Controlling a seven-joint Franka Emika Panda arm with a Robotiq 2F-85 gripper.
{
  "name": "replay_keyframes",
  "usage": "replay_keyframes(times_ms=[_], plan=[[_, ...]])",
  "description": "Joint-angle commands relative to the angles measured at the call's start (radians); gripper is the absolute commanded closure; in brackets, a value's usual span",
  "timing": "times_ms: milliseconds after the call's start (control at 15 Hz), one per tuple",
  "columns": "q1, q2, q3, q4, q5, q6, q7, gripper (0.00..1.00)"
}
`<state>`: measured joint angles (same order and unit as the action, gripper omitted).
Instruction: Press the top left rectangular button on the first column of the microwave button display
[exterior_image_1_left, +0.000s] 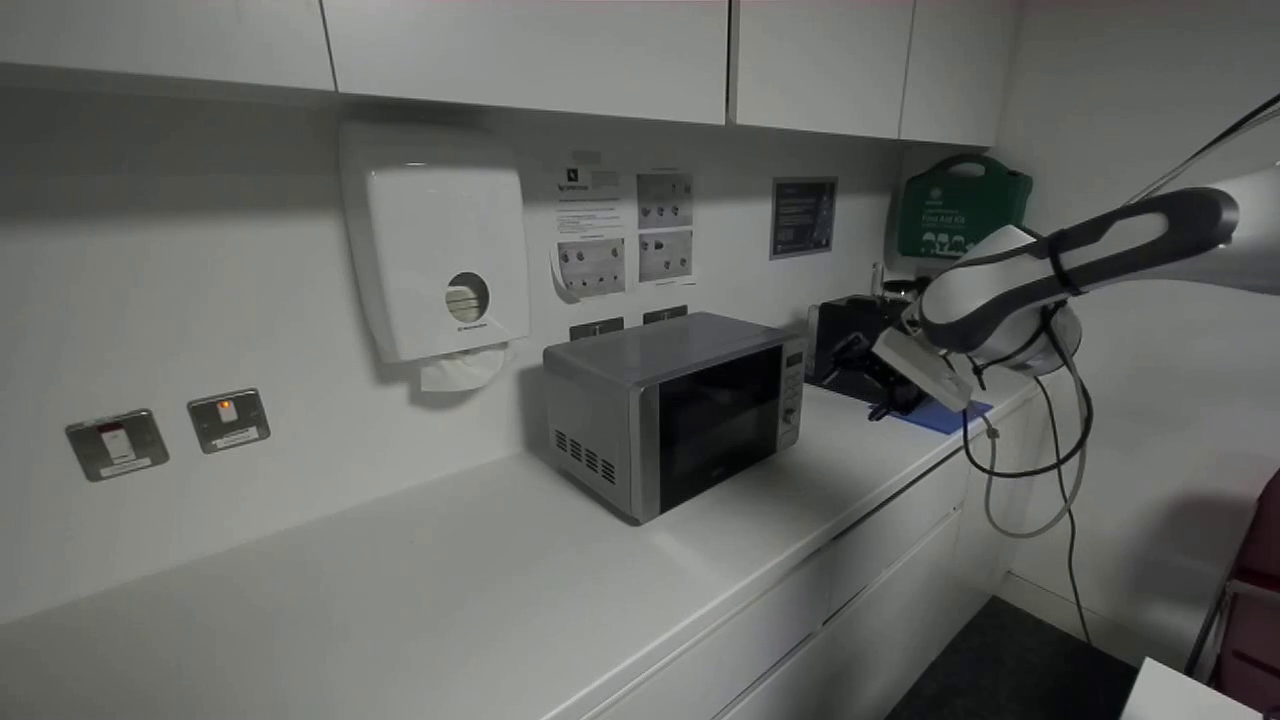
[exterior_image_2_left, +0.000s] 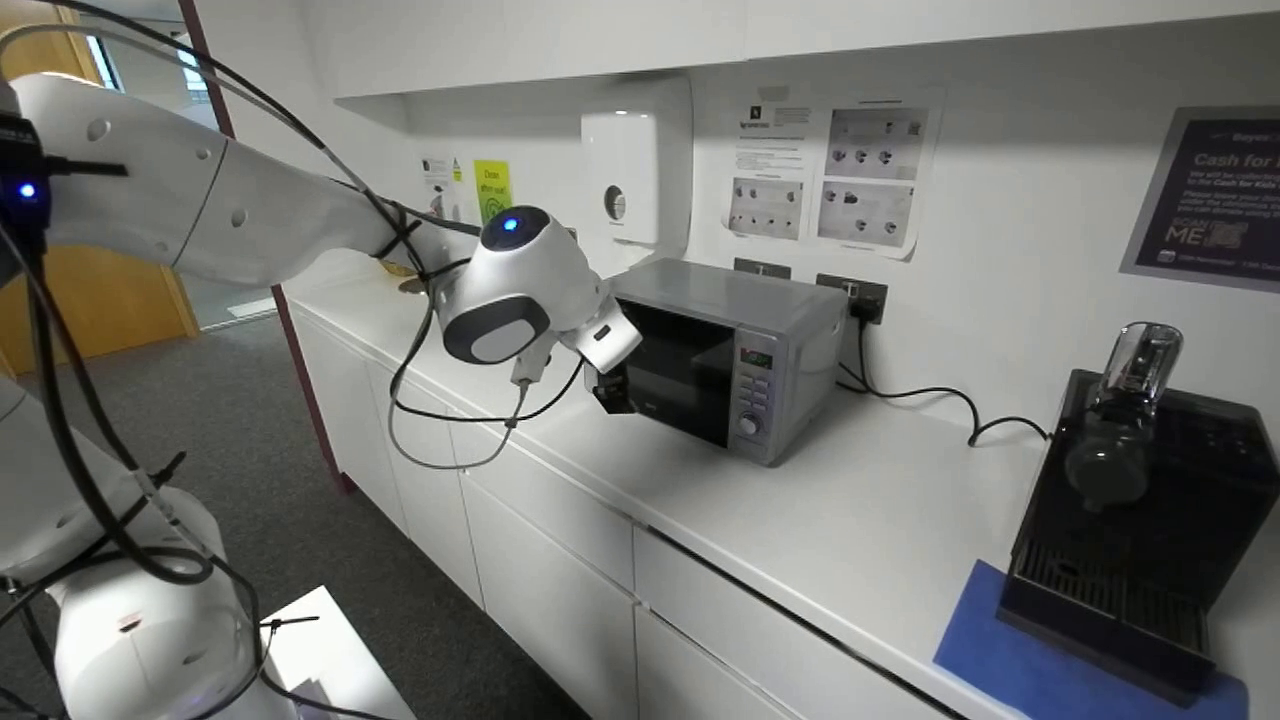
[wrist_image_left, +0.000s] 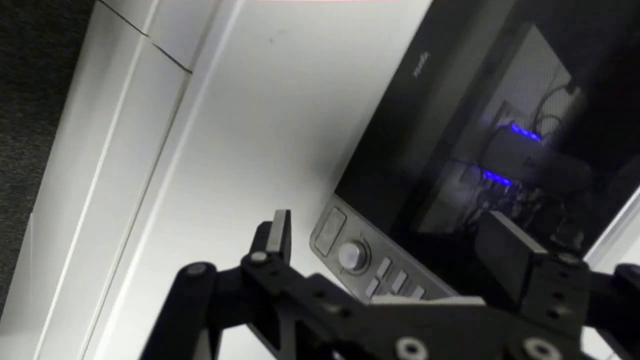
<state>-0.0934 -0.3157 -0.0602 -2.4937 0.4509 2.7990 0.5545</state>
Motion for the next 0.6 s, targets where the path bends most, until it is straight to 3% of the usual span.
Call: replay_keyframes(times_ms=[0, 67, 133, 267, 533], plan=[[0.029, 0.083, -0.05, 0.054, 0.114, 0.196, -0.032, 0.0], [0.047, 0.097, -0.065, 0.063, 0.154, 0.258, -0.05, 0.04], [0.066, 0.113, -0.079, 0.074, 0.19, 0.321, -0.066, 0.26], [0.113, 0.134, -0.109, 0.097, 0.248, 0.426, -0.088, 0.32], [0.212, 0.15, -0.168, 0.124, 0.243, 0.538, -0.088, 0.65]])
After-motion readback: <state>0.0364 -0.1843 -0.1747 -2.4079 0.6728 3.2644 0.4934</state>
